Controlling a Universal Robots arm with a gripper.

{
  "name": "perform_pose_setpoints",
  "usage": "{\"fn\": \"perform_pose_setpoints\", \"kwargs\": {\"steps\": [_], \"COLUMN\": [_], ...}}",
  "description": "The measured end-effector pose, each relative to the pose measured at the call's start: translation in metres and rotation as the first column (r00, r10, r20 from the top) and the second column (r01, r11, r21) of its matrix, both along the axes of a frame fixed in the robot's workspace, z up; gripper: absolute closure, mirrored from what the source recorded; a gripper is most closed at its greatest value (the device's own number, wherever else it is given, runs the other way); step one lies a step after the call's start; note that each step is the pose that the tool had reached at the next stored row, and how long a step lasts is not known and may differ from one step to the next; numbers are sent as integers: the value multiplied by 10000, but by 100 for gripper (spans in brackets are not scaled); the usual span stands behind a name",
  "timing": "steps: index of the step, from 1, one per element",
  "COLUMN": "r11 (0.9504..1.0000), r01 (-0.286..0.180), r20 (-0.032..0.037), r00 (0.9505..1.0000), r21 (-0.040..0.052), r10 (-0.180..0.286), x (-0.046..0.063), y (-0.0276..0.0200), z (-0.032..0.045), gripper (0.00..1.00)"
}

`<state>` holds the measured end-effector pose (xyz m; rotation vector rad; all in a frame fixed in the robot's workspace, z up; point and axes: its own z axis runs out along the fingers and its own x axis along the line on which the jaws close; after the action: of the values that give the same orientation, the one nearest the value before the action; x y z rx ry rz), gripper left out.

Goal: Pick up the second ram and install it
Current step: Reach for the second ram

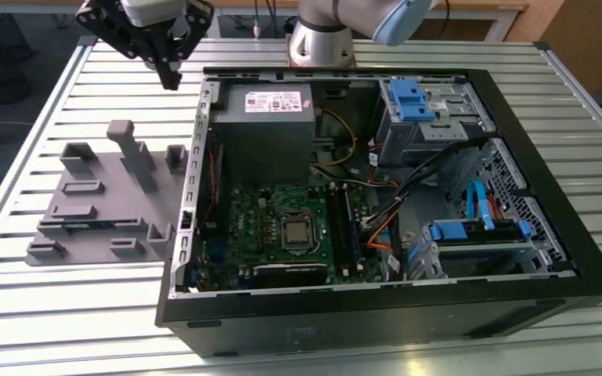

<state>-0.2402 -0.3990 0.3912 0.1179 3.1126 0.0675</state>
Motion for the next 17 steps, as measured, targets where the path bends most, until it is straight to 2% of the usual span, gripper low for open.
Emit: {"fn": "perform_pose_setpoints", "kwargs": {"steps": [12,13,16,17], "r11": [10000,9999,9981,9976], "r01": [2,0,-21,-23], "r20": [0,2,0,0], "r00": [10000,10000,10000,10000], "r21": [-14,-103,-613,-692], "r10": [-2,0,21,23], "x": [-539,-560,-597,-623], "y": [0,0,0,-1], "z": [-12,-13,-11,-13], "gripper": [89,89,89,89]}}
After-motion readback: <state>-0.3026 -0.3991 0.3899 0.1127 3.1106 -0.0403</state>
